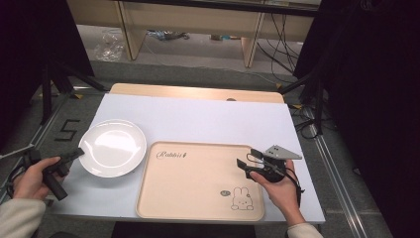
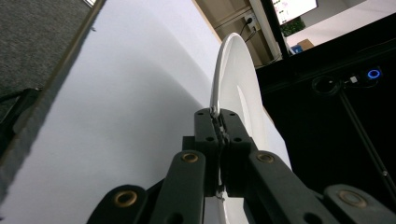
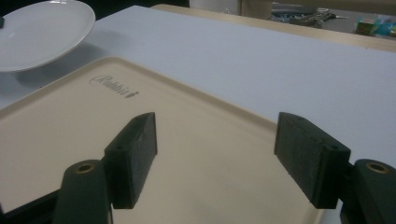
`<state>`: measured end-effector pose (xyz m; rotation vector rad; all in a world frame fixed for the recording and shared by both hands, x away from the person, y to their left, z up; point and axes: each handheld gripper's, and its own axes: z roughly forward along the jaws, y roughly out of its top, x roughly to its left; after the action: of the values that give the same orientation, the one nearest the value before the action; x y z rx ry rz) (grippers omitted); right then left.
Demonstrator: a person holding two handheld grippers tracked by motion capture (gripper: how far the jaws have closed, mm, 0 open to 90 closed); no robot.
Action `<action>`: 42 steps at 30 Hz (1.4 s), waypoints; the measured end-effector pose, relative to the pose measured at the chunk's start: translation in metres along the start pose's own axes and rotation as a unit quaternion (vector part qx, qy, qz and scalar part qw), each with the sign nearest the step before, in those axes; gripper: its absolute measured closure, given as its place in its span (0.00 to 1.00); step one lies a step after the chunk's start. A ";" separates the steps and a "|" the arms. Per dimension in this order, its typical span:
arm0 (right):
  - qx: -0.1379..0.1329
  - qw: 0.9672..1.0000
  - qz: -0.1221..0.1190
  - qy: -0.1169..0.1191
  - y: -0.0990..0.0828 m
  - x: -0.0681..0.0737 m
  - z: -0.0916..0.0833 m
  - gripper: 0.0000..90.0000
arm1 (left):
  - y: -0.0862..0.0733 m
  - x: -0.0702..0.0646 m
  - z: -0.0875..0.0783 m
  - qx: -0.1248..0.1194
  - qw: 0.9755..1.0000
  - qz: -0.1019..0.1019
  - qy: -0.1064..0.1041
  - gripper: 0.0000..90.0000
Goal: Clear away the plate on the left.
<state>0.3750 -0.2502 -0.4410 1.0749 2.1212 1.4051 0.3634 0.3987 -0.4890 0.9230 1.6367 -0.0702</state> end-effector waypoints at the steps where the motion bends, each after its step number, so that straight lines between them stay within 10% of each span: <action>1: 0.000 1.000 0.000 0.000 0.000 0.000 0.000 0.34 | 0.000 -0.002 0.001 0.000 1.000 -0.001 -0.005 0.97; 42: 0.010 1.000 -0.001 -0.018 0.001 0.001 -0.004 0.34 | -0.006 -0.029 0.027 0.019 0.999 -0.003 -0.040 0.96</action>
<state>0.3725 -0.2519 -0.4385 1.0970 2.1144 1.3551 0.3811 0.3662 -0.4751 0.9329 1.5688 -0.1403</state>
